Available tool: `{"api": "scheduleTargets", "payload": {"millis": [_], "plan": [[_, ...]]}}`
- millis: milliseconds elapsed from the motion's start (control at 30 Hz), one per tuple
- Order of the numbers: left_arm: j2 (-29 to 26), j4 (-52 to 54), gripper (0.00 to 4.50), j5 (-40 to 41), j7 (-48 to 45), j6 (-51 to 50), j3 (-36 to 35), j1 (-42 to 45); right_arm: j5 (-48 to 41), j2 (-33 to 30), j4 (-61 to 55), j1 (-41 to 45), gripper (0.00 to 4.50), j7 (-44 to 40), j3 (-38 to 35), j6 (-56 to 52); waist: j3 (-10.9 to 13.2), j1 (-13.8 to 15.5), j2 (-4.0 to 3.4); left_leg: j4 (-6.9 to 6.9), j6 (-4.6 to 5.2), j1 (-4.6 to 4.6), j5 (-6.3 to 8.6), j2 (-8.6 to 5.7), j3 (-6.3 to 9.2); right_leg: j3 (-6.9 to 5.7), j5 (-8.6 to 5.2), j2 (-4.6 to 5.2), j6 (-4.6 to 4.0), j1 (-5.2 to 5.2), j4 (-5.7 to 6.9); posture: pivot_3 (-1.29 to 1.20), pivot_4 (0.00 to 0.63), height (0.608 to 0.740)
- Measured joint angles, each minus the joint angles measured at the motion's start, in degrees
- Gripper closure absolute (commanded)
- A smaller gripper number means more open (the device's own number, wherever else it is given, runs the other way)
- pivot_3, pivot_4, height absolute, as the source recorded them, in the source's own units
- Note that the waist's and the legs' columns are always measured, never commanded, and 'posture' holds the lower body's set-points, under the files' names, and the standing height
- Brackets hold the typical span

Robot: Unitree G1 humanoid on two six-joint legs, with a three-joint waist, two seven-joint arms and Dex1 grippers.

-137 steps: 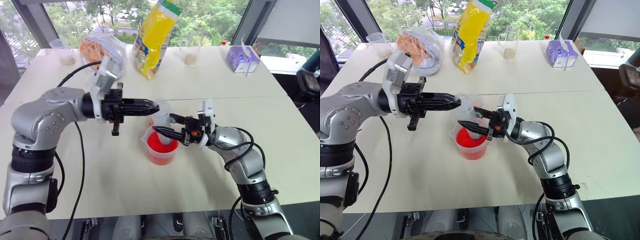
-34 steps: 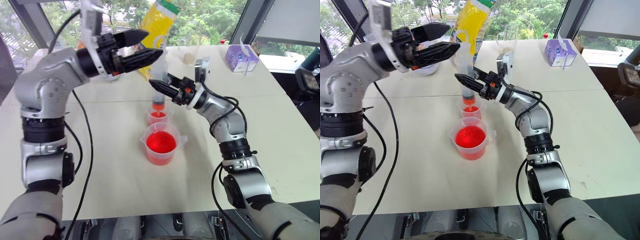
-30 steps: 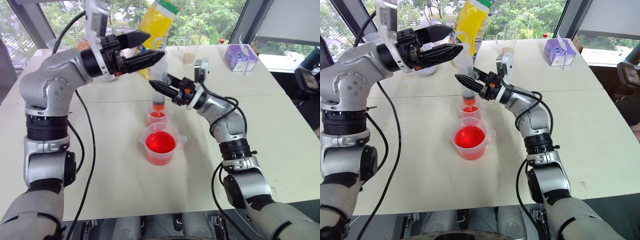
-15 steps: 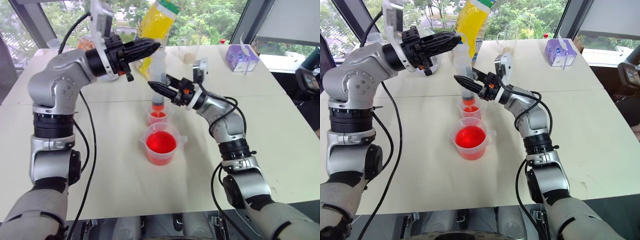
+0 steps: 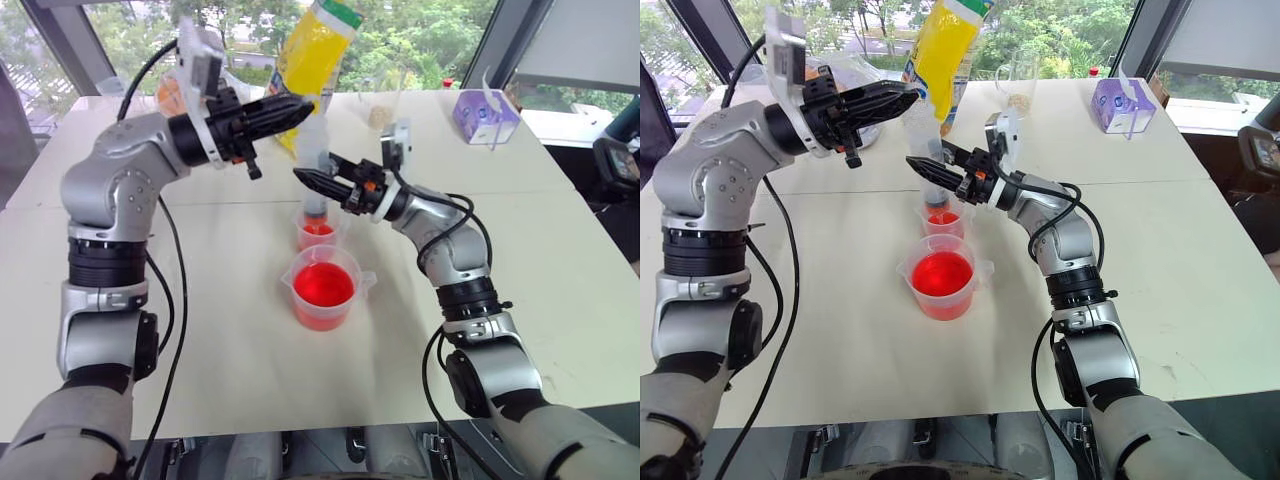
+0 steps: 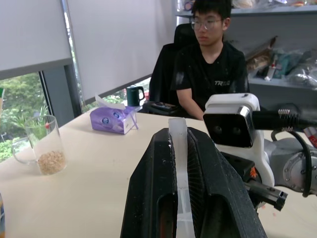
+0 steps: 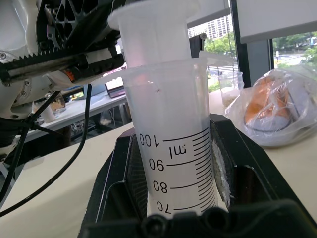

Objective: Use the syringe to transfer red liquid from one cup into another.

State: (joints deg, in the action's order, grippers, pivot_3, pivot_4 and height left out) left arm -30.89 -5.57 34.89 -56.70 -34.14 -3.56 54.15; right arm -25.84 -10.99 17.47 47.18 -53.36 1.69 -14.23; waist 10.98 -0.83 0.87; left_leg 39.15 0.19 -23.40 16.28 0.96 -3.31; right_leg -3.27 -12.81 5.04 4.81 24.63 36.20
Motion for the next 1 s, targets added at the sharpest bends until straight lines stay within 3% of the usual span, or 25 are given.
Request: {"api": "scheduleTargets", "payload": {"millis": [633, 667, 733, 933, 1000], "plan": [[0.39, 2.2, 4.44, -1.13, 0.65, 0.82, 0.11, -1.96, 0.28, -0.64, 0.94, 1.26, 3.12, -1.11, 0.07, -0.28, 0.0, 0.02, 0.0, 0.0, 0.0, 0.0, 0.0, 0.0, 0.0, 0.0, 0.0, 0.0, 0.0, 0.0, 0.0, 0.0, 0.15, 0.74], [0.4, 2.07, 3.66, -1.12, 0.69, 0.63, 0.1, -1.82, 0.28, -0.63, 0.94, 1.26, 3.12, -1.14, 0.07, -0.36, 0.0, 0.02, 0.0, 0.0, 0.0, 0.0, 0.0, 0.0, 0.0, 0.0, 0.0, 0.0, 0.0, 0.0, 0.0, 0.0, 0.15, 0.74], [0.41, 1.42, 3.01, -0.86, 0.55, -0.87, 0.28, -1.61, 0.09, -0.65, 0.78, 1.22, 3.12, -0.65, -0.32, -0.57, 0.0, 0.08, 0.0, 0.0, 0.0, 0.01, 0.0, 0.0, 0.01, 0.0, 0.0, 0.0, 0.0, -0.01, 0.0, 0.0, 0.15, 0.74], [0.57, -0.45, 0.11, -0.64, 1.92, -2.74, 0.2, -1.6, -0.11, 0.04, 0.12, 0.28, 3.12, -0.49, -0.24, -1.16, 0.0, -0.04, 0.0, 0.0, 0.0, 0.0, 0.0, 0.0, 0.01, 0.0, 0.0, 0.0, 0.0, -0.01, 0.0, 0.0, 0.15, 0.74], [0.23, -0.6, 0.04, -0.36, 2.38, -3.25, -0.5, -1.6, -0.13, 0.39, -0.25, 0.24, 3.12, -0.5, -0.2, -1.16, 0.0, -0.13, 0.0, 0.0, 0.0, 0.0, 0.0, 0.01, 0.02, -0.01, 0.0, -0.01, 0.0, 0.0, 0.0, 0.0, 0.15, 0.74]]}}
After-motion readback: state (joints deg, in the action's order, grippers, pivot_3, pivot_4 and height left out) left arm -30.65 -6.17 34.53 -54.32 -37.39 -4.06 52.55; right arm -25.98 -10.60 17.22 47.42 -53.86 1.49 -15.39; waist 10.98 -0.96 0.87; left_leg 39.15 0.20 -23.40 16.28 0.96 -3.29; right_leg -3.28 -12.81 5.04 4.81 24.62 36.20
